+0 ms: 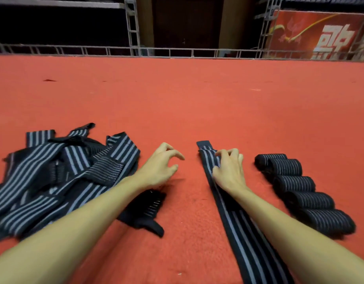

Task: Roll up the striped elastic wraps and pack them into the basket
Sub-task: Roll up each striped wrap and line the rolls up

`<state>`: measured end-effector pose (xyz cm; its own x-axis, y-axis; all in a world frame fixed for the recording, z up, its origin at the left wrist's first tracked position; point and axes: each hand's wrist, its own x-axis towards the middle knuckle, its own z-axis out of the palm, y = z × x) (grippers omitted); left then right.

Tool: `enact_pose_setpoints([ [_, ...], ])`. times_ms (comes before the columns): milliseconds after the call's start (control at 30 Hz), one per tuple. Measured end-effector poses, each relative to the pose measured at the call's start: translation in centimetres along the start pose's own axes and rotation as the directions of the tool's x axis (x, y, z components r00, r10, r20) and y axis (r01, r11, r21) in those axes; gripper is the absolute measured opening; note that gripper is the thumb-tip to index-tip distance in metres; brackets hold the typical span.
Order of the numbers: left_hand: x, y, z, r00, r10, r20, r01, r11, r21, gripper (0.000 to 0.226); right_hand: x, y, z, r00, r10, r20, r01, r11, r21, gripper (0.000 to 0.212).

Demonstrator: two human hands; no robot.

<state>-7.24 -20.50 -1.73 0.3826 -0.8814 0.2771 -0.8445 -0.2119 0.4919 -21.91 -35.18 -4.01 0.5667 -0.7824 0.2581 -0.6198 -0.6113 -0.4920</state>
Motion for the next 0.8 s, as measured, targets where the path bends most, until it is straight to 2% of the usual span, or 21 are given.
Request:
enact_pose_setpoints([
  [167, -6.3, -4.0, -6.0, 0.988, -0.151, -0.022, 0.152, 0.974, 0.165, 0.026, -2.5, -7.5, 1.0, 0.962, -0.222, 0.160, 0.195, 0.966, 0.171, 0.032],
  [300, -11.2, -8.3, -8.4, 0.964, -0.265, 0.002, 0.255, 0.930, 0.264, 0.035, -4.4, -13.2, 2.3, 0.884, -0.280, 0.375, 0.214, 0.954, 0.208, 0.026],
  [400, -13.4, -10.2, -8.5, 0.967, -0.254, 0.033, 0.239, 0.940, 0.242, 0.039, -5.0, -16.0, 3.7, 0.879, -0.311, 0.362, 0.228, 0.940, 0.254, 0.023],
  [500, -13.0, -10.7, -8.0, 0.959, -0.279, -0.041, 0.281, 0.930, 0.237, 0.044, -4.8, -17.2, 4.8, 0.909, -0.337, 0.244, 0.304, 0.938, 0.166, 0.025],
  [567, -12.0, -10.7, -7.7, 0.944, -0.318, -0.085, 0.329, 0.905, 0.269, 0.047, -4.9, -17.5, 5.3, 0.897, -0.387, 0.213, 0.366, 0.921, 0.129, 0.027],
  [733, -10.1, -10.7, -6.6, 0.942, -0.301, -0.146, 0.335, 0.856, 0.394, 0.043, -5.6, -17.4, 6.1, 0.822, -0.416, 0.390, 0.385, 0.909, 0.157, 0.018],
  [800, -9.8, -10.6, -6.4, 0.940, -0.295, -0.171, 0.339, 0.865, 0.371, 0.037, -5.7, -17.0, 6.8, 0.825, -0.381, 0.417, 0.352, 0.924, 0.147, 0.018],
])
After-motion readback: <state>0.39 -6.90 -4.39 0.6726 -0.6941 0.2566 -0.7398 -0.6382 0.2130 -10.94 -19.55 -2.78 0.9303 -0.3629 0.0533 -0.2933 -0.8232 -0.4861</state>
